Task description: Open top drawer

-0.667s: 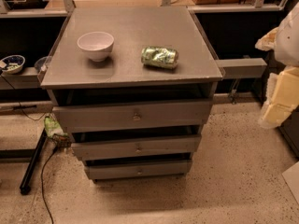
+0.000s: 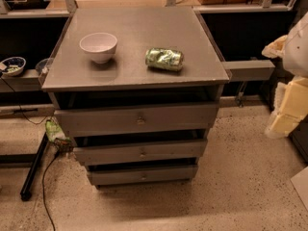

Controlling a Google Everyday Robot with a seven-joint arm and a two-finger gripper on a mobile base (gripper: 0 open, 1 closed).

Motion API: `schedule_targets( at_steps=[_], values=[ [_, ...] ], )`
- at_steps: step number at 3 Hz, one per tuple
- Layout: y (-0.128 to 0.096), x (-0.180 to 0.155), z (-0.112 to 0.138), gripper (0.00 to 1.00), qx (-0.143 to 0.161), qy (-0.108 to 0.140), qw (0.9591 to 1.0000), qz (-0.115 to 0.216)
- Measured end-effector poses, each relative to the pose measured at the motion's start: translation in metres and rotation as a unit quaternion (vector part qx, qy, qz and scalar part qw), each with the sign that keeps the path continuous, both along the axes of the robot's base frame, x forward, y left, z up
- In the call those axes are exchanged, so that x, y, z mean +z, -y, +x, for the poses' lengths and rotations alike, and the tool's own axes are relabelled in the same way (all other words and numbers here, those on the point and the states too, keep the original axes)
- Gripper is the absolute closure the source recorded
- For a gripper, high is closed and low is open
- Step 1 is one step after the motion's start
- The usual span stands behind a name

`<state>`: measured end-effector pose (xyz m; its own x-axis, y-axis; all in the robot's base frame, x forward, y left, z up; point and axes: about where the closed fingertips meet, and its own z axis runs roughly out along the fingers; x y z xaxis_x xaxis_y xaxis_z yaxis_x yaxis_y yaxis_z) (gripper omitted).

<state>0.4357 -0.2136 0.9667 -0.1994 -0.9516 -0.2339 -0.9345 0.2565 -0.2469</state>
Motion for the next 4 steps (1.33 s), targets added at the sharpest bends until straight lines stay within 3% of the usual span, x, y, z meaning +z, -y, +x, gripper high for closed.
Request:
schedule_targets(
  at_steps=[1,2,4],
  values=[
    [-0.003,-0.027,0.009,0.0,0.017,0.004,0.9996,0.022],
    [-0.006,-0.064,0.05,0.0,0.035,-0.002,0.9983,0.046],
    [-0.008,-0.071,0.049,0.0,0.041,-0.004,0.9975,0.058]
  ],
)
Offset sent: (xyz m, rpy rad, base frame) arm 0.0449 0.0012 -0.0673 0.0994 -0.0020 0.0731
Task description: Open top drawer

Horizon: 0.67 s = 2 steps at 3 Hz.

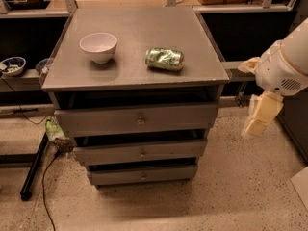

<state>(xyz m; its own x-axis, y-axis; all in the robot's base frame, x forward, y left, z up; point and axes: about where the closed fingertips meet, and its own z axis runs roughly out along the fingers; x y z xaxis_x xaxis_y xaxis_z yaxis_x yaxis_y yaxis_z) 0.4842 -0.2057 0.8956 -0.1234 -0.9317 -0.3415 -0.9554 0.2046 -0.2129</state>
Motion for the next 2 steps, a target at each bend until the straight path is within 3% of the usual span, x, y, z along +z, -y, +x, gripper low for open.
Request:
schedule_targets(
  at_steps=[2],
  values=[
    [0.004,-0.04,0.007,0.0,-0.007,-0.013,0.9993,0.035]
  ],
)
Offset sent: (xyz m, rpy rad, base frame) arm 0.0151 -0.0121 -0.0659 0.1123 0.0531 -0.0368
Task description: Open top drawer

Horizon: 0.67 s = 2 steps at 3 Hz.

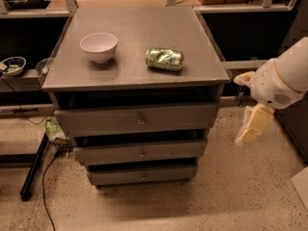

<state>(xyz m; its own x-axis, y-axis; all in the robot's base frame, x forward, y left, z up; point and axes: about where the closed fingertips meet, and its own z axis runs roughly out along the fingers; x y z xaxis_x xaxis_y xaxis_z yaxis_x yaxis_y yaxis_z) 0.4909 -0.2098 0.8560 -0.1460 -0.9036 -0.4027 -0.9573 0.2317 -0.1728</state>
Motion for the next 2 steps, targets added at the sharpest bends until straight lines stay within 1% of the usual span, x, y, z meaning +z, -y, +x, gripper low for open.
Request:
schedule_targets(
  at_steps=[1,2],
  values=[
    [0.0015,-0.0164,0.0028,0.0,0.003,-0.018,0.9998,0.002],
    [0.0015,-0.0167,0.0028,0.0,0.003,-0.019,0.9998,0.002]
  ],
)
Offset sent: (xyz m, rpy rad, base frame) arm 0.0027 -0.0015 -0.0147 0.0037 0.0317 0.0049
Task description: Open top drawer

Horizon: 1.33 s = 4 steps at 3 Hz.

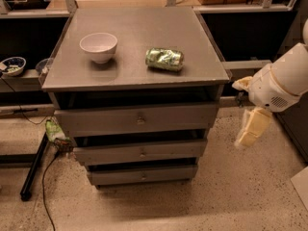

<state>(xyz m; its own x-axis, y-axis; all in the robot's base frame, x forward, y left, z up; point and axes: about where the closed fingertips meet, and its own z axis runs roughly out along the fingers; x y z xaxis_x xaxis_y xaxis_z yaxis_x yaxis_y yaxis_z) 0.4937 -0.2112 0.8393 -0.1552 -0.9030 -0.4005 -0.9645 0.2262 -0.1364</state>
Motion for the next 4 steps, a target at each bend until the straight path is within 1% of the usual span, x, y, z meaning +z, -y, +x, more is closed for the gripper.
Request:
schedule_targets(
  at_steps=[1,2,3,4],
  values=[
    [-0.007,-0.013,0.002,0.0,-0.008,0.003,0.9998,0.019],
    [-0.021,-0.029,0.011,0.0,-0.02,0.011,0.9982,0.056],
    [-0.027,-0.035,0.018,0.0,-0.025,0.015,0.9967,0.075],
    [-0.027,-0.035,0.018,0.0,-0.025,0.015,0.9967,0.075]
  ],
)
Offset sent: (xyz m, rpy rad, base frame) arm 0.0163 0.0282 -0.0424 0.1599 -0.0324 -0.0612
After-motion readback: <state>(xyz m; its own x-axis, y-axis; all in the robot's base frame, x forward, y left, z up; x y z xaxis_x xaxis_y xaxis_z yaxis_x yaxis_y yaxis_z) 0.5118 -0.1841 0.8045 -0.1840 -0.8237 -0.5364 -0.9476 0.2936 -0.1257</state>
